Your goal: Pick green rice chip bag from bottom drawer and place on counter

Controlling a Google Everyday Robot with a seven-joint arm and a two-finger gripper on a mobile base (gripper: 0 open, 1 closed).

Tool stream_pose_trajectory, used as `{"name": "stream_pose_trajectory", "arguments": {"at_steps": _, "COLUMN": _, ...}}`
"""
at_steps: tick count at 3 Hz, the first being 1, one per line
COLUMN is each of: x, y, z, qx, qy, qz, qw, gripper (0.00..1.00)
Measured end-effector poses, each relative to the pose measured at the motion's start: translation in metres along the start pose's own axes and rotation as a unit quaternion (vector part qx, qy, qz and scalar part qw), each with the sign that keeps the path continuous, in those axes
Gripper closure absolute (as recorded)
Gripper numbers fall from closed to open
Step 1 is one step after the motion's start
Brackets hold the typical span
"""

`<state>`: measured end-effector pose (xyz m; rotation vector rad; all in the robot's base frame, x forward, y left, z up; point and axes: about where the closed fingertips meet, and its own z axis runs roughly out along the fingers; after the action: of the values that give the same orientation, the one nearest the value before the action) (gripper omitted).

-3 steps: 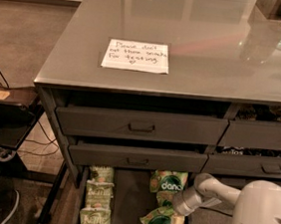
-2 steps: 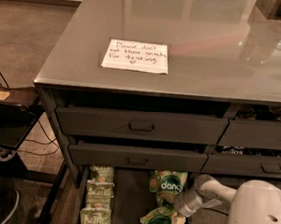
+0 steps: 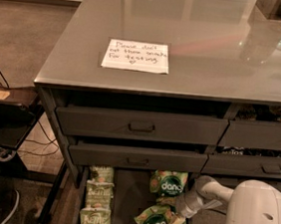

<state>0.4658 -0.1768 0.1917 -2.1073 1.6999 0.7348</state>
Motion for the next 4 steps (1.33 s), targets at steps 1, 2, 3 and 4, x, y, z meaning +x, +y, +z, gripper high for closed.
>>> {"name": "stream_pose_trajectory", "arguments": {"at_steps": 1, "x": -0.001, "y": 0.010, "z": -0.002, "qx": -0.004, "qy": -0.002, "qz": 0.014, "qw": 0.9999, "gripper": 0.73}}
{"name": "stream_pose_trajectory", "arguments": {"at_steps": 2, "x": -0.011, "y": 0.021, "z": -0.009, "qx": -0.007, "qy": -0.010, "qz": 0.028, "qw": 0.9995, "gripper": 0.96}}
{"name": "stream_pose_trajectory", "arguments": {"at_steps": 3, "x": -0.023, "y": 0.027, "z": -0.019, "qx": -0.008, "qy": -0.016, "qz": 0.040, "qw": 0.9990, "gripper": 1.00}}
{"name": "stream_pose_trajectory", "arguments": {"at_steps": 4, "x": -0.038, "y": 0.029, "z": -0.036, "qx": -0.002, "qy": -0.024, "qz": 0.051, "qw": 0.9984, "gripper": 1.00}}
